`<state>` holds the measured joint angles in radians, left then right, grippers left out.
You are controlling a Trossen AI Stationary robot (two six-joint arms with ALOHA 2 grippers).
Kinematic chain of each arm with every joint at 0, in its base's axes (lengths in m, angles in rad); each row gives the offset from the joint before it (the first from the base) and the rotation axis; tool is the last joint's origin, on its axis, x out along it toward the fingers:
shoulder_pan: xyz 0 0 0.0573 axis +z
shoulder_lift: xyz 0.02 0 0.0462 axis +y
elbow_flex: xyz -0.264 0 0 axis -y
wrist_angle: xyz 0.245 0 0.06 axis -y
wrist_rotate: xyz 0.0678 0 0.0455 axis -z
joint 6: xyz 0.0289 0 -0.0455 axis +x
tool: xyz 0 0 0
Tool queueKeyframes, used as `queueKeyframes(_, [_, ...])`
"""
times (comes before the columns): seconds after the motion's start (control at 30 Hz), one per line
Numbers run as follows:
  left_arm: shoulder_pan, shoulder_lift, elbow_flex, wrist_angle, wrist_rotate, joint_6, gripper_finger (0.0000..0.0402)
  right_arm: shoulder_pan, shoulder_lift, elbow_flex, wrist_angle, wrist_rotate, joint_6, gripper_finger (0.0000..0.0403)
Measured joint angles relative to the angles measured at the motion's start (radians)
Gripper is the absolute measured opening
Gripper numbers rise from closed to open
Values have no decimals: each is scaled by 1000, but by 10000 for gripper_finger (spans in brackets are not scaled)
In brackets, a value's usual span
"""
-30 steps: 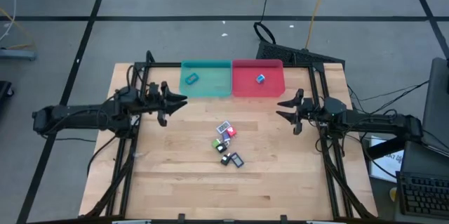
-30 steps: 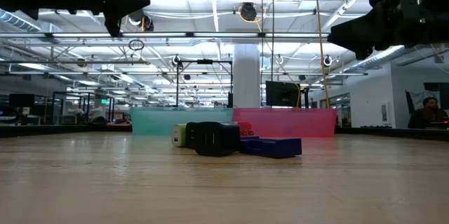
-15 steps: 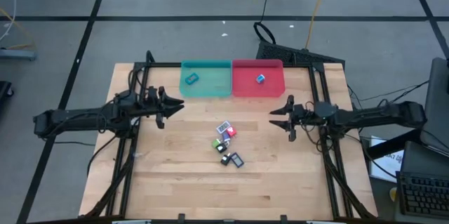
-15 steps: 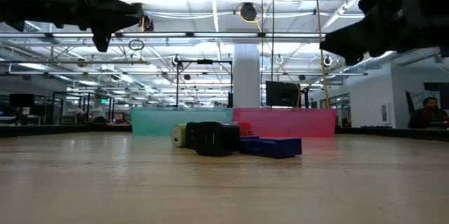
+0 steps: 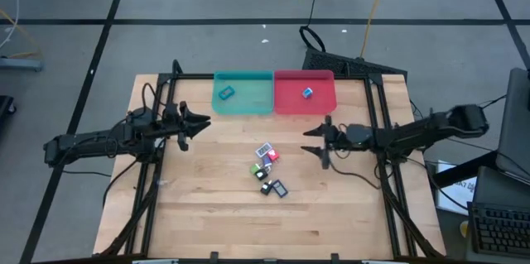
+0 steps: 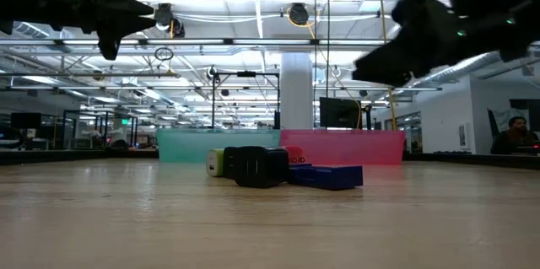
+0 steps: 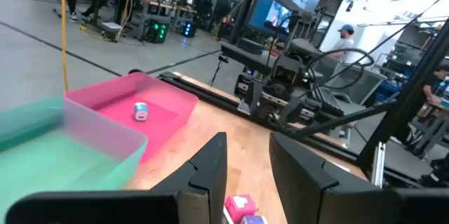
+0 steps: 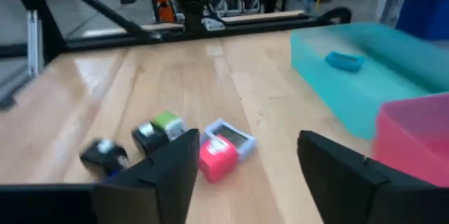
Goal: Sort charging adapters and watches
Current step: Put the red charging adapter in the red bin
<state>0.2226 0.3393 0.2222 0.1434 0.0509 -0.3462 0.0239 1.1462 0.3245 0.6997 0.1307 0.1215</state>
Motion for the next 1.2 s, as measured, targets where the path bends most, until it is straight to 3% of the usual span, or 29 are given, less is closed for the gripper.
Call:
queueKeyframes(0.27, [0,0,0,-26,-1,0,108,61,316,266,-139,-10,-2,280])
queueKeyframes(0.4, [0,1,0,-30,-30,0,108,61,440,399,-279,71,72,282])
queueKeyframes(0.53, [0,1,0,-30,-54,1,108,56,521,493,-388,80,135,277])
queueKeyframes(0.9, [0,1,0,-29,-57,1,108,59,638,518,-363,78,182,267])
queueKeyframes(1.2, [0,1,0,-30,-60,-8,108,56,648,518,-403,78,143,267])
